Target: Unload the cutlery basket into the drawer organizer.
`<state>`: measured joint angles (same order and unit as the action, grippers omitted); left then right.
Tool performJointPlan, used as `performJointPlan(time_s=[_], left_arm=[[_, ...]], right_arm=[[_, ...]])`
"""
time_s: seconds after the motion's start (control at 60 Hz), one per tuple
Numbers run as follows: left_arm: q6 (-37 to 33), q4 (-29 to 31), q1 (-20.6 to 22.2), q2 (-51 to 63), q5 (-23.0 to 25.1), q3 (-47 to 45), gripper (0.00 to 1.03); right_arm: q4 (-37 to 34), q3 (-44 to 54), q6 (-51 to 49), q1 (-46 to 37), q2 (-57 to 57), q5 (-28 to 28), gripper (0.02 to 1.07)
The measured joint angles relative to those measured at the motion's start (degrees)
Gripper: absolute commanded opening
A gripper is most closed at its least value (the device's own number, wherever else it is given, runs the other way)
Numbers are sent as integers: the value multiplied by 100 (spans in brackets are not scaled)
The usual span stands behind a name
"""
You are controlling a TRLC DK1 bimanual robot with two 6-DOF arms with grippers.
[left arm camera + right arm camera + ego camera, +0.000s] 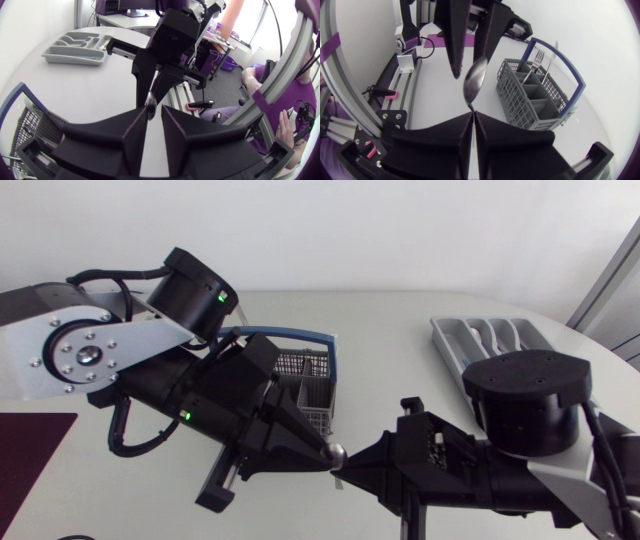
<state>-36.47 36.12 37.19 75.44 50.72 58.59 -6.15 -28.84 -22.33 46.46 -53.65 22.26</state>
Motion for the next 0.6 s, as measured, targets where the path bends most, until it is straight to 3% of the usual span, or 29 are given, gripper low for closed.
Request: performJointPlan(time_s=[0.083,0.167,0.417,0.6], left_arm=[[63,-131,-2,0,2,31,78],[170,-282,-31,0,2,63,89],[872,-1193,-352,0,-391,155,92],[1276,-1604,-629,4,-1539,230,92]], right_arm=[[-7,0,2,-2,-4,-92,8],[-20,4,2,-7,-4,-140,8],[-442,162,-28,-520,103,-262,8],[-619,221,-503,-1917,450,-258,8]])
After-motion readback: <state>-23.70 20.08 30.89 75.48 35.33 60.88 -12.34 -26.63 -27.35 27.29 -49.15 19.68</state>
